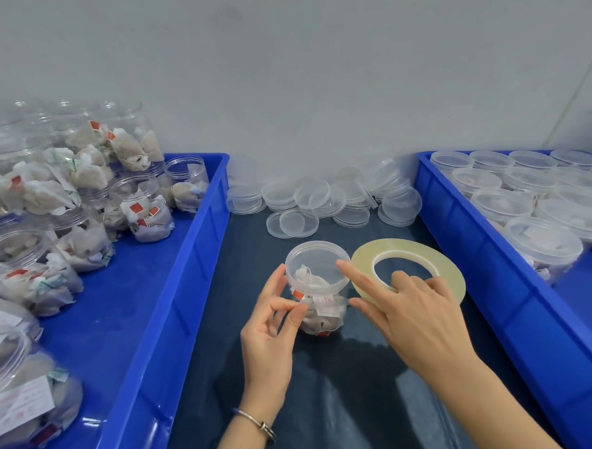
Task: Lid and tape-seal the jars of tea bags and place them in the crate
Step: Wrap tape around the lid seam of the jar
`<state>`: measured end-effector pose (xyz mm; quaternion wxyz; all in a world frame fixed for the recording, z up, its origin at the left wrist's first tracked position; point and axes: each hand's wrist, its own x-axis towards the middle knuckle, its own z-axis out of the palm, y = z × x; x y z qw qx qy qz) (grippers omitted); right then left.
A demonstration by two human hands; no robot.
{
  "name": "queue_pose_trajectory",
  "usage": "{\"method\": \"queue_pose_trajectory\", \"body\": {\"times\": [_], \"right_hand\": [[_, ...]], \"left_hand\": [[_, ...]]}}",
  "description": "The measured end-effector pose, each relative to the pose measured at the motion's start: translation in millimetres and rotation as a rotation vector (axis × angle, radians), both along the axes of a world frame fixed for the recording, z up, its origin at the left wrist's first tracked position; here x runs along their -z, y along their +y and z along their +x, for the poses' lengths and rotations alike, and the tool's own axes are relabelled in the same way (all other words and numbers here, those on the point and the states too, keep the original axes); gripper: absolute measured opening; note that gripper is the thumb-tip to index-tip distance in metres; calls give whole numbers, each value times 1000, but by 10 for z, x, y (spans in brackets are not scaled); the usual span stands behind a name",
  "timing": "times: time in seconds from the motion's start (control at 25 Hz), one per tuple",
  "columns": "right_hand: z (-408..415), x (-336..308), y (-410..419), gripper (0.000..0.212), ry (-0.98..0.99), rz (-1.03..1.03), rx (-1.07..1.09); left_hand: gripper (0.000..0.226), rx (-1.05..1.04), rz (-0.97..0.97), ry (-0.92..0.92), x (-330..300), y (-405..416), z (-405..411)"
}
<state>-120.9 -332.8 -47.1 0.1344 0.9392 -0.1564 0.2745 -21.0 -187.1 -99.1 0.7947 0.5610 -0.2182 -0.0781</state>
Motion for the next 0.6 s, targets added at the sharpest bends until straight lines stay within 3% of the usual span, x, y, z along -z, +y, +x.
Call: {"method": "queue_pose_trajectory", "body": {"times": [0.6], "right_hand": [[64,-44,47,45,-59,60,-5]], "left_hand": [[17,-47,-47,56,67,-87,109]]}}
